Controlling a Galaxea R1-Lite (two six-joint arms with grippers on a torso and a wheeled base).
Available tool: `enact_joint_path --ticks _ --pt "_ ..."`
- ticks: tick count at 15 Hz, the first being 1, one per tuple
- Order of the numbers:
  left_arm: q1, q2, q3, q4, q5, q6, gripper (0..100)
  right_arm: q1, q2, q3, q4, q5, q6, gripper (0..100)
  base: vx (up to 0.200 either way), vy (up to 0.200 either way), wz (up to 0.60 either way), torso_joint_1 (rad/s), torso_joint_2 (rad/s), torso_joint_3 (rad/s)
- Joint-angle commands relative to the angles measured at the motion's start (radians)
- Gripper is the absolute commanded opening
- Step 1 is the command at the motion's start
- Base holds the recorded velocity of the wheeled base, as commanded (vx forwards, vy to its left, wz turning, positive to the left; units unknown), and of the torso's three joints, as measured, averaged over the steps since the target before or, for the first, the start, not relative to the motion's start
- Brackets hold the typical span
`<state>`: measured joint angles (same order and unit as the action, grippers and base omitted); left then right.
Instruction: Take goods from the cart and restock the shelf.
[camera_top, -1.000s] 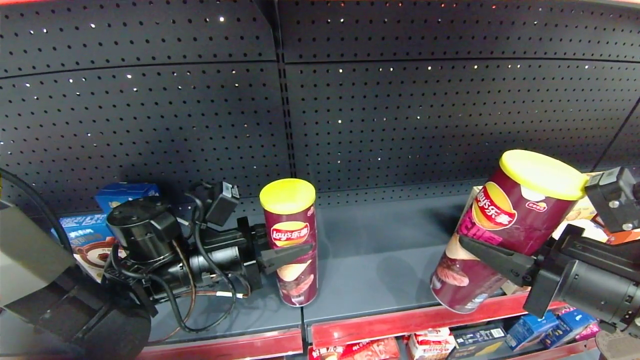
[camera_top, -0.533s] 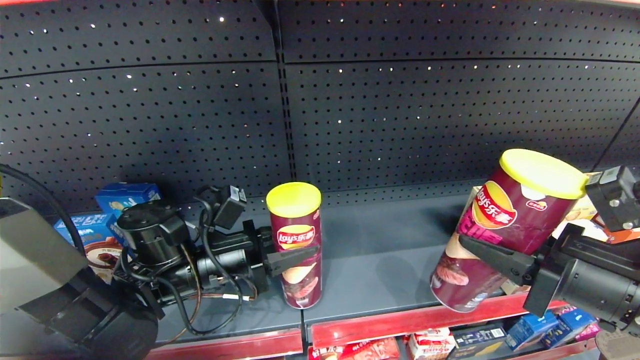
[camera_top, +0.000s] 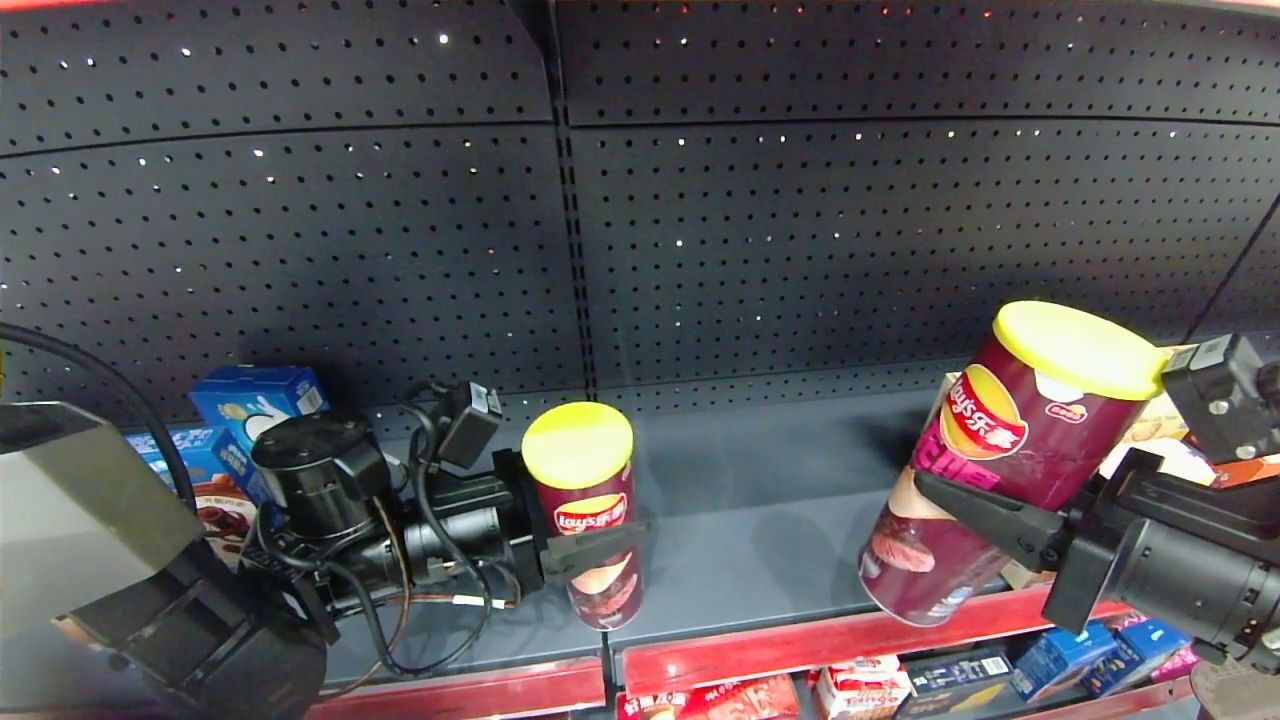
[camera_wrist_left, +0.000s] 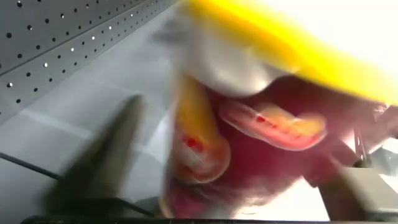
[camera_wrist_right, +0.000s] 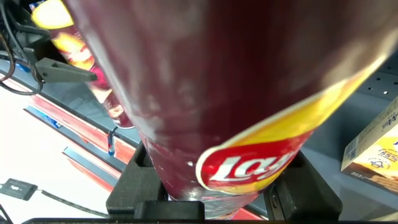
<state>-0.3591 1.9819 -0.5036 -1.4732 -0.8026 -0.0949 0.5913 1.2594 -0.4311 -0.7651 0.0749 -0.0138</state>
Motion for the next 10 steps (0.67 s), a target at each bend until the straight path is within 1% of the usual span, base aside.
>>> enact_joint_path --ticks 1,7,10 --pt "0.000 0.006 0.000 0.001 0.000 0.000 100 0.001 0.003 0.000 0.000 0.000 0.000 0 0.000 0.000 0.00 0.000 0.00 0.000" --pt "0.009 -0.008 0.005 -0.009 -0.001 0.001 100 -0.001 0.005 0.003 0.000 0.000 0.002 0 0.000 0.000 0.00 0.000 0.00 0.000" --pt "0.031 -0.035 0.053 -0.067 -0.001 -0.003 100 -0.001 0.008 0.005 0.000 0.000 0.000 0 0.000 0.000 0.00 0.000 0.00 0.000"
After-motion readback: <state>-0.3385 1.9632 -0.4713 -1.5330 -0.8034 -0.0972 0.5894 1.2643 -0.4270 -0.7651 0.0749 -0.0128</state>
